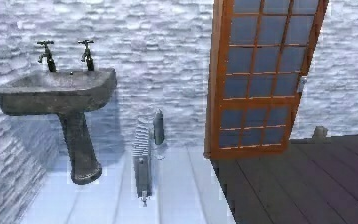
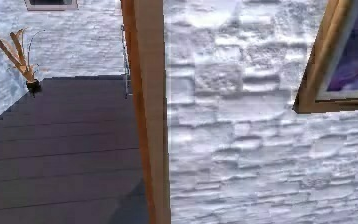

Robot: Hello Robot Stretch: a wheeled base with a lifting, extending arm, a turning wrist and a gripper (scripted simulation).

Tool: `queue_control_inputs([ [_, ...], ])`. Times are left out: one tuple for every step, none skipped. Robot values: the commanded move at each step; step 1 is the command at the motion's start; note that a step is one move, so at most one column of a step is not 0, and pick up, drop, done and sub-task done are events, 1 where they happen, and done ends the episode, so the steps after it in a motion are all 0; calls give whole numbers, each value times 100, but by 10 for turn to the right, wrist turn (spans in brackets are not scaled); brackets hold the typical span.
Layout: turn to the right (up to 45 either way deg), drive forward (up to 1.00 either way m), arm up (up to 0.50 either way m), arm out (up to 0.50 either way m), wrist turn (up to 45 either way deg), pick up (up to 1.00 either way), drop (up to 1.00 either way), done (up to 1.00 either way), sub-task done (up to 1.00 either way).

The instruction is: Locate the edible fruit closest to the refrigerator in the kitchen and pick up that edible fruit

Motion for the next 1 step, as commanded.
queue_control_inputs([
  [-270, 0, 0, 0, 0, 0, 0, 0, 0],
])
